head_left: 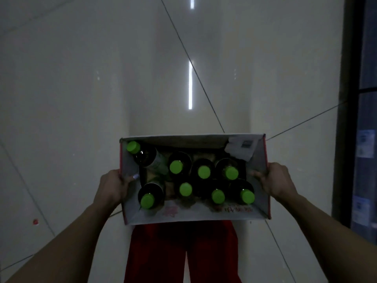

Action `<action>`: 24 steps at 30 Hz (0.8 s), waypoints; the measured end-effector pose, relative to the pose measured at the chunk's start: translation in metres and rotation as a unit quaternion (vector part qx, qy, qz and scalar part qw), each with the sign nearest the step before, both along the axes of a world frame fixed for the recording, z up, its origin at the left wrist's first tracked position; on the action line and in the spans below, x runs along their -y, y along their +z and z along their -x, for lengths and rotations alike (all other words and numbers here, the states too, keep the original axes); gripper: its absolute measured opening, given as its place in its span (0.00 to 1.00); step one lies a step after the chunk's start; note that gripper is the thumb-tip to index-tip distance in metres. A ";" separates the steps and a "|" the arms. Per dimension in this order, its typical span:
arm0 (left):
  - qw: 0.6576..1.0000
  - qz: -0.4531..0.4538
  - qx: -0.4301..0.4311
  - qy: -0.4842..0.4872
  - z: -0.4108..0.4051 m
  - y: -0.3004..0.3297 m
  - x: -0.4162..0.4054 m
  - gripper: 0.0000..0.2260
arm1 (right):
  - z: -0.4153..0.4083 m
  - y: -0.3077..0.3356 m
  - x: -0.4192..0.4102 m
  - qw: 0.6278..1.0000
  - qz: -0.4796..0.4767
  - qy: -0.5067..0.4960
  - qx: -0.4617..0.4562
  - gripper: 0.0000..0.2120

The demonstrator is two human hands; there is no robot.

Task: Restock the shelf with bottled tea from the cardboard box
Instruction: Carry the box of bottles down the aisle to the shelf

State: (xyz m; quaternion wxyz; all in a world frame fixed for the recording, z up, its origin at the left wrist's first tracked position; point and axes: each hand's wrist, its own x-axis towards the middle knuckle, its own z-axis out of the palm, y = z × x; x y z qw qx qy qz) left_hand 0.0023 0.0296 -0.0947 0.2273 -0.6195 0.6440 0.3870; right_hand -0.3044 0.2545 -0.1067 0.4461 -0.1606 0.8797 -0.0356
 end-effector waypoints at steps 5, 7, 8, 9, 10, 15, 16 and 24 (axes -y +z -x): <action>1.000 -0.007 -0.013 -0.012 0.014 0.087 0.016 0.16 | 0.014 0.085 0.009 1.000 0.005 0.002 0.000 0.20; 1.000 0.001 -0.020 -0.017 0.018 0.129 0.022 0.15 | 0.019 0.128 0.013 1.000 0.006 -0.009 0.000 0.20; 1.000 0.006 -0.023 -0.019 0.021 0.148 0.024 0.15 | 0.021 0.147 0.015 1.000 0.003 -0.014 0.004 0.19; 0.999 0.010 -0.026 -0.021 0.024 0.168 0.026 0.14 | 0.024 0.166 0.017 1.000 0.006 -0.014 0.008 0.19; 0.999 0.015 -0.030 -0.023 0.030 0.196 0.029 0.13 | 0.030 0.193 0.022 1.000 0.010 -0.014 0.009 0.19; 0.998 0.041 -0.012 -0.042 0.047 0.316 0.043 0.16 | 0.053 0.322 0.040 1.000 0.025 -0.017 0.004 0.15; 0.998 0.047 -0.011 -0.043 0.050 0.336 0.045 0.17 | 0.057 0.343 0.043 0.999 0.029 -0.020 -0.001 0.16; 0.998 0.054 -0.026 -0.030 0.063 0.453 0.057 0.18 | 0.072 0.461 0.052 0.998 0.048 -0.030 -0.041 0.22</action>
